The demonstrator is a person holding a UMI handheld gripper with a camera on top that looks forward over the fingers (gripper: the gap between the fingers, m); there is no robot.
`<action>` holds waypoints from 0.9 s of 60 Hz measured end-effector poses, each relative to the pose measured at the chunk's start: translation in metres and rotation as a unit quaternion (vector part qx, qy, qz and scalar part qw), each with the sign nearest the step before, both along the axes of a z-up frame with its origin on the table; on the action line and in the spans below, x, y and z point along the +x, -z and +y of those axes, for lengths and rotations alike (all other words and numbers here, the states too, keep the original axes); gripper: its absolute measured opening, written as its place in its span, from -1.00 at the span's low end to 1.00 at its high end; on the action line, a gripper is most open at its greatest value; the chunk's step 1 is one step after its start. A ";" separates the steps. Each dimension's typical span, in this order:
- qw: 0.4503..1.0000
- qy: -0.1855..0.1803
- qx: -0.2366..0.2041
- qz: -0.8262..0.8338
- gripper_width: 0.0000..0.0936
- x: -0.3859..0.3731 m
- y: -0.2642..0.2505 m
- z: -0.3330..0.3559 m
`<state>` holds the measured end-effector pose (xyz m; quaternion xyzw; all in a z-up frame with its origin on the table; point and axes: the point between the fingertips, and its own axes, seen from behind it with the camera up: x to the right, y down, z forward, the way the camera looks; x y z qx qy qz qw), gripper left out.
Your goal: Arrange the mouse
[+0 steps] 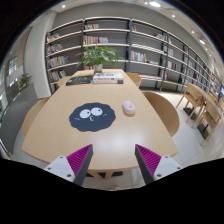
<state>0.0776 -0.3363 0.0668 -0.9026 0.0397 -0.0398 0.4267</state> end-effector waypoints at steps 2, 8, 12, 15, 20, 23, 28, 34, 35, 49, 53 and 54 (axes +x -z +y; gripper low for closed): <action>1.000 0.004 -0.007 -0.004 0.82 0.013 0.010 0.009; 1.000 0.010 -0.028 -0.006 0.83 0.046 0.029 0.040; 0.999 0.011 -0.036 -0.007 0.83 0.064 0.040 0.066; 0.999 0.011 -0.038 -0.007 0.82 0.075 0.045 0.087; 0.999 0.004 -0.047 -0.009 0.80 0.090 0.056 0.123; 0.998 0.001 -0.054 -0.010 0.80 0.099 0.063 0.145; 0.999 -0.001 -0.053 -0.006 0.76 0.108 0.072 0.182; 0.999 -0.006 -0.044 0.011 0.63 0.110 0.074 0.222; 0.999 -0.006 -0.043 0.012 0.62 0.111 0.074 0.228; 0.998 -0.004 -0.060 0.013 -0.03 0.113 0.075 0.265; 0.997 -0.004 -0.074 0.014 -0.17 0.112 0.076 0.264; 0.997 -0.004 -0.079 0.015 -0.21 0.113 0.076 0.263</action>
